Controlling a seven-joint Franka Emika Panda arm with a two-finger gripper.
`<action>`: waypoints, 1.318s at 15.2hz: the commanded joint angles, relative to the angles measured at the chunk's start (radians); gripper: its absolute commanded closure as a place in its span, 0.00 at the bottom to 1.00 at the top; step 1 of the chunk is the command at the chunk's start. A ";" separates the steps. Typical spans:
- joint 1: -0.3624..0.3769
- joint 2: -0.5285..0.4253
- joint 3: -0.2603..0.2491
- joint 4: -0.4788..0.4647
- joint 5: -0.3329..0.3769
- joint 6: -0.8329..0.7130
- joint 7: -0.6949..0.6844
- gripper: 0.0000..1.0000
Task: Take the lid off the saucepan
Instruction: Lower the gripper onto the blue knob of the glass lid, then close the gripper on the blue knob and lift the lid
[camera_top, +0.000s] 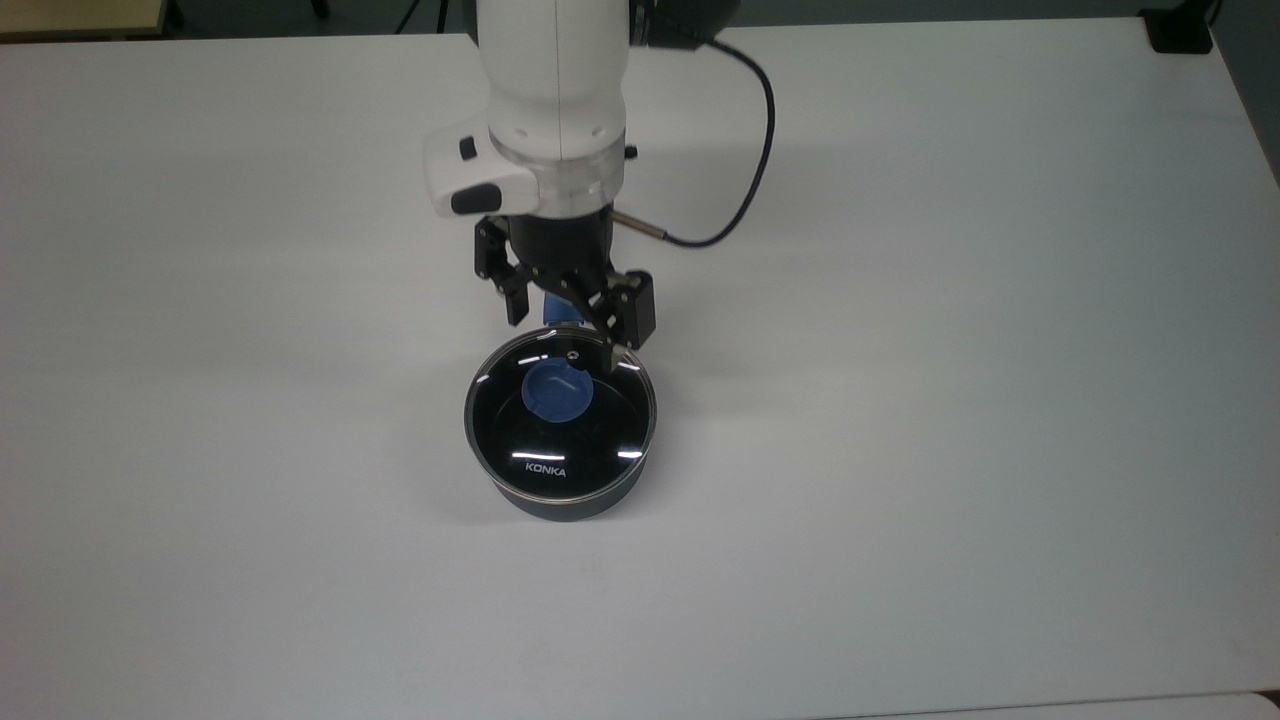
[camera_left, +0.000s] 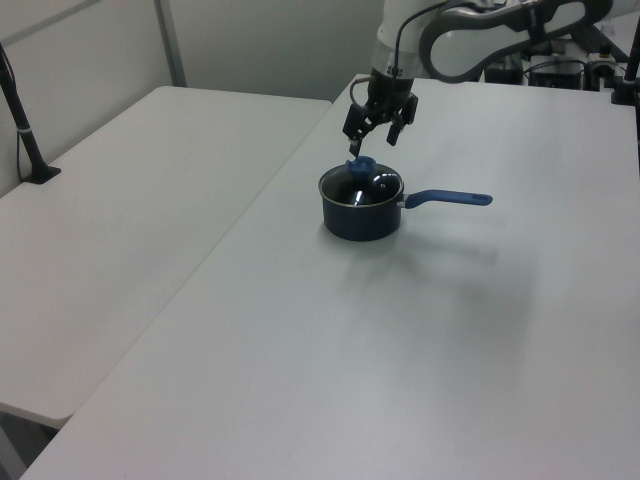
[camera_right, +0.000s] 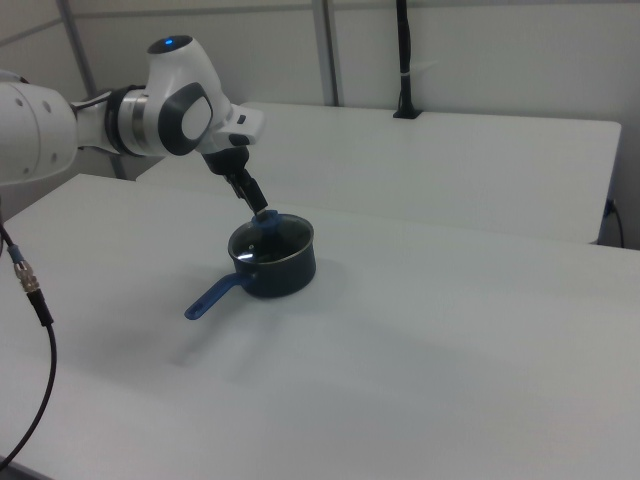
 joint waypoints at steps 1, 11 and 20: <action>0.026 0.054 -0.015 0.037 -0.105 0.044 0.115 0.00; 0.034 0.114 -0.013 0.039 -0.153 0.104 0.164 0.09; 0.026 0.072 -0.012 0.037 -0.148 0.088 0.162 0.51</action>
